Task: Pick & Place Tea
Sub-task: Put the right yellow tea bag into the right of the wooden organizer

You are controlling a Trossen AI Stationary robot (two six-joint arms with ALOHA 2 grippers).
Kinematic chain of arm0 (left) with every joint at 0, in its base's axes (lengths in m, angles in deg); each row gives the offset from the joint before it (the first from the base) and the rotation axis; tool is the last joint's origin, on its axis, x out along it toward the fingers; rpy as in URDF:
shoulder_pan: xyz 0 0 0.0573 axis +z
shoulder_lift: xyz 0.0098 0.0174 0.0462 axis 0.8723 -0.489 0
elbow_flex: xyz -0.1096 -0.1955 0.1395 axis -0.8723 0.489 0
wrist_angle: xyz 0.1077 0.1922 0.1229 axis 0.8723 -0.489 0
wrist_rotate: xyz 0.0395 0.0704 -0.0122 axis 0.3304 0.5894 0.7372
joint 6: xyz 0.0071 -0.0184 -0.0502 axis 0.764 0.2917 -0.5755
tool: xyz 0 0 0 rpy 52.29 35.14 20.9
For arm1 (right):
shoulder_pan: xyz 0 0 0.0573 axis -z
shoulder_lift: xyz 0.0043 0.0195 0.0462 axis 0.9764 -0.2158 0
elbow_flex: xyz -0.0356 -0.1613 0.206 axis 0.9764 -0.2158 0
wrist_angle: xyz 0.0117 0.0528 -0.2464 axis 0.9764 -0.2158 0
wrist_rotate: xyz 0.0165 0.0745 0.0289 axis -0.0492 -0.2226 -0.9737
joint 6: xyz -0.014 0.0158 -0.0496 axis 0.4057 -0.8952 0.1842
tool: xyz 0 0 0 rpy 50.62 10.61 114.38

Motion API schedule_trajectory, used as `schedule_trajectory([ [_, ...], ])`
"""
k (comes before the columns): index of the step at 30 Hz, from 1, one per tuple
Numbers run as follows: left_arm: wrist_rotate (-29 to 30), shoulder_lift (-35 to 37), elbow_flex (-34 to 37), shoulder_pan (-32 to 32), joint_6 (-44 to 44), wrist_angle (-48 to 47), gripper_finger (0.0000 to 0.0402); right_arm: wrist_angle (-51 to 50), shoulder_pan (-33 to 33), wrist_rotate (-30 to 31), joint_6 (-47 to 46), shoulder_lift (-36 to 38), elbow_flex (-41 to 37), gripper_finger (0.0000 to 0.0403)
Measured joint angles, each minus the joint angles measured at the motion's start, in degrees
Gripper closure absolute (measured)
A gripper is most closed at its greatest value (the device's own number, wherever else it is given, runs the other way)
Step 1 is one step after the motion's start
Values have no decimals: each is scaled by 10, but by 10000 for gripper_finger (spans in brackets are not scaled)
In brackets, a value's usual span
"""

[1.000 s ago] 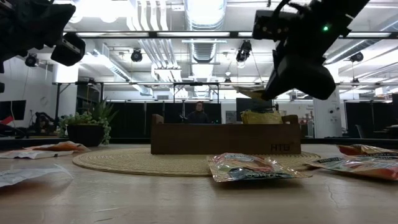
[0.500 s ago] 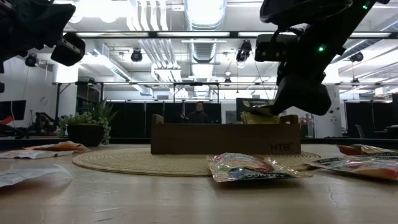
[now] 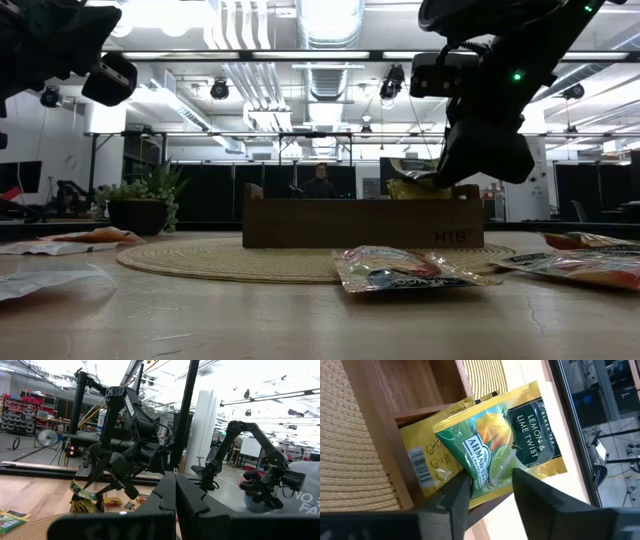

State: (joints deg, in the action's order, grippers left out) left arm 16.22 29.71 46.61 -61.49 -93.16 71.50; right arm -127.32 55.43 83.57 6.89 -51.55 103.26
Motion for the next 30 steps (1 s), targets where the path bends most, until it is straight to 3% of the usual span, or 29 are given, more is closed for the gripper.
schedule_trajectory([
  [17, 0, 0, 0, 0, 0, 0, 402, -4, 2, 5, -2, 16, 9, 127],
  [24, 0, 0, 0, 0, 0, 0, 402, -4, 2, -61, 3, 21, 1, 105],
  [30, 0, 0, 0, 0, 0, 0, 402, -6, 4, -55, -1, 32, -4, 106],
])
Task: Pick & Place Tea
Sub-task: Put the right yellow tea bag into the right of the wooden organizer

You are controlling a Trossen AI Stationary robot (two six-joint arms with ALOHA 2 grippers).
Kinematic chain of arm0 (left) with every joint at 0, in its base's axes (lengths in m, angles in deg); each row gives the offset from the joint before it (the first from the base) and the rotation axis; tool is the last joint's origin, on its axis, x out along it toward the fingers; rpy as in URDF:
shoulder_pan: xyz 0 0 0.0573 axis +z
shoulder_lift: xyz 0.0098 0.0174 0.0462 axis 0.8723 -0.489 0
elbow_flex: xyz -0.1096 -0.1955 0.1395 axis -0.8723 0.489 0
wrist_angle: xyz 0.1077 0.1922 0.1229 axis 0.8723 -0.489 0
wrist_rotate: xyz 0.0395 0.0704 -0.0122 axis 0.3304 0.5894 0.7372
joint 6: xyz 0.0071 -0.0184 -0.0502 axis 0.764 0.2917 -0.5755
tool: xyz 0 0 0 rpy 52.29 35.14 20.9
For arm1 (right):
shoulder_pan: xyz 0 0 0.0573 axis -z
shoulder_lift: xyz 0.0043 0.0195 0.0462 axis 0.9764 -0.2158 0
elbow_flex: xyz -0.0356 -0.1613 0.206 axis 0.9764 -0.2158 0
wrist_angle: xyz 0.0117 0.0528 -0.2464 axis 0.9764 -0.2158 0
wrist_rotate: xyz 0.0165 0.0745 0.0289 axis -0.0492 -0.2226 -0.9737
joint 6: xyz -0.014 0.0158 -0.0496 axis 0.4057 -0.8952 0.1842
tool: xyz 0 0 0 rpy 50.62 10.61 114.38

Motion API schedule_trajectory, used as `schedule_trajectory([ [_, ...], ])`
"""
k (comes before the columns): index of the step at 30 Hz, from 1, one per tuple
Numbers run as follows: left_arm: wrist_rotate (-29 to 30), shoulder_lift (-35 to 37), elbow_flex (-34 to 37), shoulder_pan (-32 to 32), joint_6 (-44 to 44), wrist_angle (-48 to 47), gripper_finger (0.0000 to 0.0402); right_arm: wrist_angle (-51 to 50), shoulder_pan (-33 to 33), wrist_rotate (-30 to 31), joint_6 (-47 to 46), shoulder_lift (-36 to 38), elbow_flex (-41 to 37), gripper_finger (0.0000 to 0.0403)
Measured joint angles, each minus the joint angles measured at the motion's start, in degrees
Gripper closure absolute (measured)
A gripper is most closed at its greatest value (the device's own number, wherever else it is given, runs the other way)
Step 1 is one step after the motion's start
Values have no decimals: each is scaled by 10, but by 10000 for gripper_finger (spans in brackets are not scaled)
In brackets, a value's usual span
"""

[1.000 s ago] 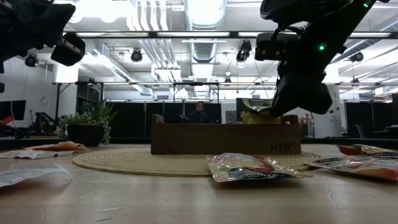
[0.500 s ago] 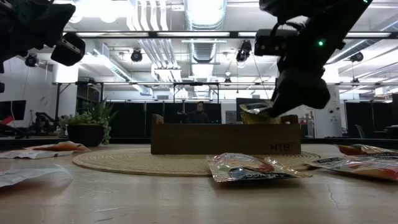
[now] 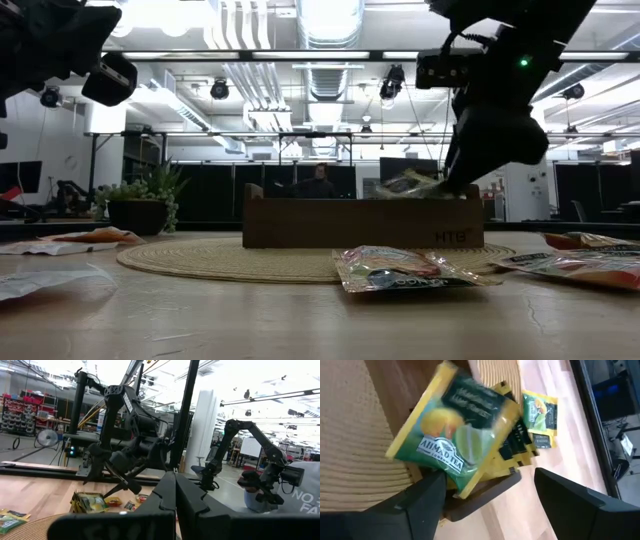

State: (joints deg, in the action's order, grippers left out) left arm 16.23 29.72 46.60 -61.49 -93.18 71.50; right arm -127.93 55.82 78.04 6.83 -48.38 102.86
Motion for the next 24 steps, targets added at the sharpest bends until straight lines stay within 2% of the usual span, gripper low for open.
schedule_trajectory([
  [6, 0, 0, 0, 0, 0, 0, 402, -6, 1, 34, -22, 9, 0, 112],
  [11, 0, 0, 0, 0, 0, 0, 402, -15, 4, 35, -26, 10, -3, 117],
  [17, 0, 0, 0, 0, 0, 0, 402, -85, 4, 47, -52, 12, -3, 128],
  [24, 0, 0, 0, 0, 0, 0, 402, -89, 4, 63, -27, 55, -3, 143],
])
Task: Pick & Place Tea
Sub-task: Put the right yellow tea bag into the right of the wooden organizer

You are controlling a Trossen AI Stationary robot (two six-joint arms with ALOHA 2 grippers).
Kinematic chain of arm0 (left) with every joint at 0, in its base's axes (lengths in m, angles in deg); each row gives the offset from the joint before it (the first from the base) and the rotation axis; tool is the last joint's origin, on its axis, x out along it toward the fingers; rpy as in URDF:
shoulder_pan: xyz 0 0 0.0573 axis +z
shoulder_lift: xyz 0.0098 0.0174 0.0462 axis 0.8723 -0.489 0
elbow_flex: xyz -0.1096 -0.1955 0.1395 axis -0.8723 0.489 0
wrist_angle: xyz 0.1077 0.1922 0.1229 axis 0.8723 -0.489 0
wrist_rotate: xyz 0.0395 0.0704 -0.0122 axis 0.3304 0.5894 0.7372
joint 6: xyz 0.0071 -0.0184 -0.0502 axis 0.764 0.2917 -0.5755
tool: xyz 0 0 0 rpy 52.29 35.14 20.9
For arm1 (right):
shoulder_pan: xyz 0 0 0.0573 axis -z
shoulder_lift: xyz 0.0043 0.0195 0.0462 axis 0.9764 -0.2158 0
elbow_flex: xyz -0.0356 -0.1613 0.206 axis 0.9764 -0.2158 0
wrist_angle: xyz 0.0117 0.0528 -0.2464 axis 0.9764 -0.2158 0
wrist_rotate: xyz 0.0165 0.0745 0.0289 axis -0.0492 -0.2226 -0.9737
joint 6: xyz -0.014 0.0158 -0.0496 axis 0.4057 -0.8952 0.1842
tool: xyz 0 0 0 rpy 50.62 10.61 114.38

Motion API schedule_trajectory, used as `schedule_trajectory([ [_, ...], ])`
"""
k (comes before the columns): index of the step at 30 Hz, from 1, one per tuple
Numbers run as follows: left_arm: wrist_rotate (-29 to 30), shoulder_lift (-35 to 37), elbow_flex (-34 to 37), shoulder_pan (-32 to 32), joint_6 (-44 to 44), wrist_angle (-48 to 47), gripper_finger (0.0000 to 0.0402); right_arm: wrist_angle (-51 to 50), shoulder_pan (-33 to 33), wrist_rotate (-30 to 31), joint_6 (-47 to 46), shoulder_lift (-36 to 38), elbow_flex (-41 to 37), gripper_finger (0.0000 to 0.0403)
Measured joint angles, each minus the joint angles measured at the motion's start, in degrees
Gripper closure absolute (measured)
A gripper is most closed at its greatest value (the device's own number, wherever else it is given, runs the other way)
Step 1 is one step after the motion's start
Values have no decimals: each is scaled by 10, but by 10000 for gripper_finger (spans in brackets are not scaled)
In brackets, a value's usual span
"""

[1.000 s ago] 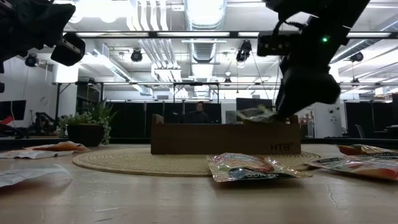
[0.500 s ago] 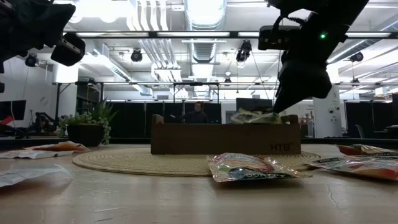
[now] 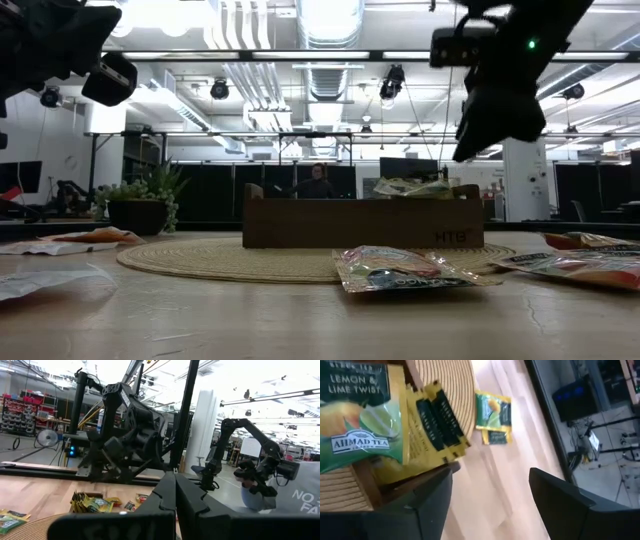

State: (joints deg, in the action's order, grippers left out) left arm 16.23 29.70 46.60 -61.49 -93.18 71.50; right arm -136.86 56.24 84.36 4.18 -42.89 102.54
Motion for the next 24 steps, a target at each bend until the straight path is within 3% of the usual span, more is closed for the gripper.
schedule_trajectory([
  [7, 0, 0, 0, 0, 0, 0, 402, 83, 11, -25, 178, 50, 0, 147],
  [13, 0, 0, 0, 0, 0, 0, 402, 220, 69, -186, 356, 80, 0, 147],
  [19, 0, 0, 0, 0, 0, 0, 402, 268, 139, -458, 504, 85, 0, 147],
  [24, 0, 0, 0, 0, 0, 0, 402, 271, 170, -481, 604, 75, 0, 147],
])
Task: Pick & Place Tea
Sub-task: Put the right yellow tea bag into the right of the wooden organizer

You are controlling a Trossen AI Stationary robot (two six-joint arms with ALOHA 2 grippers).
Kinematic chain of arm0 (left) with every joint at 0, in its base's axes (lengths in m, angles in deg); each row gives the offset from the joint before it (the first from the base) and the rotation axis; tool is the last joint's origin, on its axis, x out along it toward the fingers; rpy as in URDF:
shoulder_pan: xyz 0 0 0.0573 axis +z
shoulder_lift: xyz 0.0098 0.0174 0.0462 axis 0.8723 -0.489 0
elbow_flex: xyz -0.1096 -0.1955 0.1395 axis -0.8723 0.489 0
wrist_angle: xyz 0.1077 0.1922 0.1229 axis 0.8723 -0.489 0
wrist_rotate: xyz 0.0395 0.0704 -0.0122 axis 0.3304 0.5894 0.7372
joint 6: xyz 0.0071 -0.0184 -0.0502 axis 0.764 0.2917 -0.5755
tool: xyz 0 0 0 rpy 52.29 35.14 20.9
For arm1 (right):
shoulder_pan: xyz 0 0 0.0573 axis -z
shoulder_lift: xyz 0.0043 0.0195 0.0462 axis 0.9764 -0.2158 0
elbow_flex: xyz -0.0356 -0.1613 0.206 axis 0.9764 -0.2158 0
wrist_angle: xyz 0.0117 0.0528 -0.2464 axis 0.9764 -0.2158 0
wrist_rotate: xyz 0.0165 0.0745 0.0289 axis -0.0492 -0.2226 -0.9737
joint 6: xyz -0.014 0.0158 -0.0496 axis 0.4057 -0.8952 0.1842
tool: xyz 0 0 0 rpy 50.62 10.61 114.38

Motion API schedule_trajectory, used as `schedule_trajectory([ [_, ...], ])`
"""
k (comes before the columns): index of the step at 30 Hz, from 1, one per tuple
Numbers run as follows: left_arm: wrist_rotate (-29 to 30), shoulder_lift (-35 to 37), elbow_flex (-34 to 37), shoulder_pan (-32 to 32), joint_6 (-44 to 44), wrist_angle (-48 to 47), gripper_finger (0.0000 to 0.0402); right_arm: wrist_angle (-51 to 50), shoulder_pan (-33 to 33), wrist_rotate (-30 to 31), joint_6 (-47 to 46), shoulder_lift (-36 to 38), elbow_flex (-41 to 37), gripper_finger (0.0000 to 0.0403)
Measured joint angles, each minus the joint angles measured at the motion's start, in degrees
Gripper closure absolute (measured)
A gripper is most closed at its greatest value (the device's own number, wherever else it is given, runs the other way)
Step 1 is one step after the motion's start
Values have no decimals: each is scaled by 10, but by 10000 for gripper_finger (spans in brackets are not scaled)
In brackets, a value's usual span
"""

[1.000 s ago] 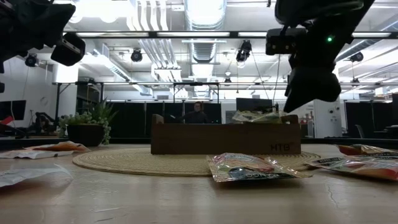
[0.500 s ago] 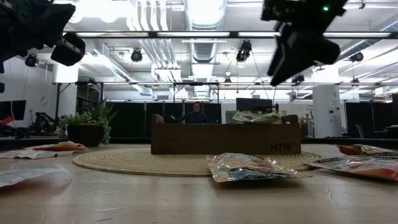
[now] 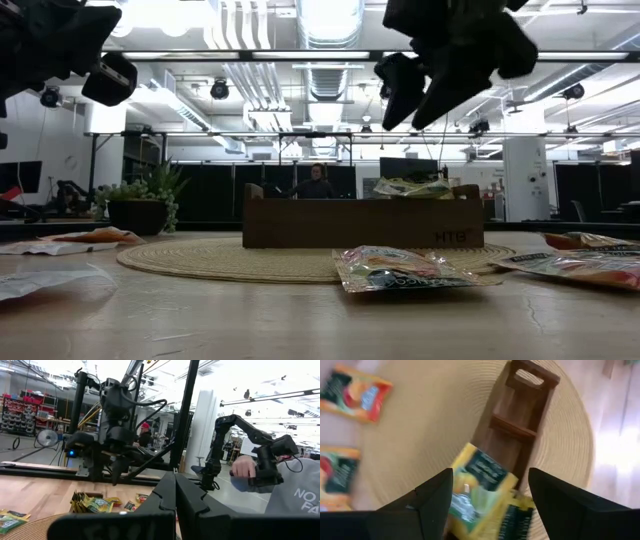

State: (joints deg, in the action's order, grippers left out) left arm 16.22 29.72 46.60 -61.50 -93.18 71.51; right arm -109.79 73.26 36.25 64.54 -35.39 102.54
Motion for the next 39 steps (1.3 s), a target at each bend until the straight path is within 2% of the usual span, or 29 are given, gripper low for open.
schedule_trajectory([
  [4, 0, 0, 0, 0, 0, 0, 402, 24, -1, 0, 65, -5, 0, 147],
  [10, 0, 0, 0, 0, 0, 0, 402, 23, 5, -2, 53, -36, 12, 156],
  [16, 0, 0, 0, 0, 0, 0, 402, -33, 5, -2, 52, -103, 69, 165],
  [22, 0, 0, 0, 0, 0, 0, 402, -139, 8, -2, 67, -174, 160, 167],
  [29, 0, 0, 0, 0, 0, 0, 402, -203, 9, -7, 101, -228, 247, 172],
  [33, 0, 0, 0, 0, 0, 0, 402, -263, 12, -12, 112, -264, 283, 172],
  [39, 0, 0, 0, 0, 0, 0, 402, -279, 20, -16, 112, -302, 300, 173],
])
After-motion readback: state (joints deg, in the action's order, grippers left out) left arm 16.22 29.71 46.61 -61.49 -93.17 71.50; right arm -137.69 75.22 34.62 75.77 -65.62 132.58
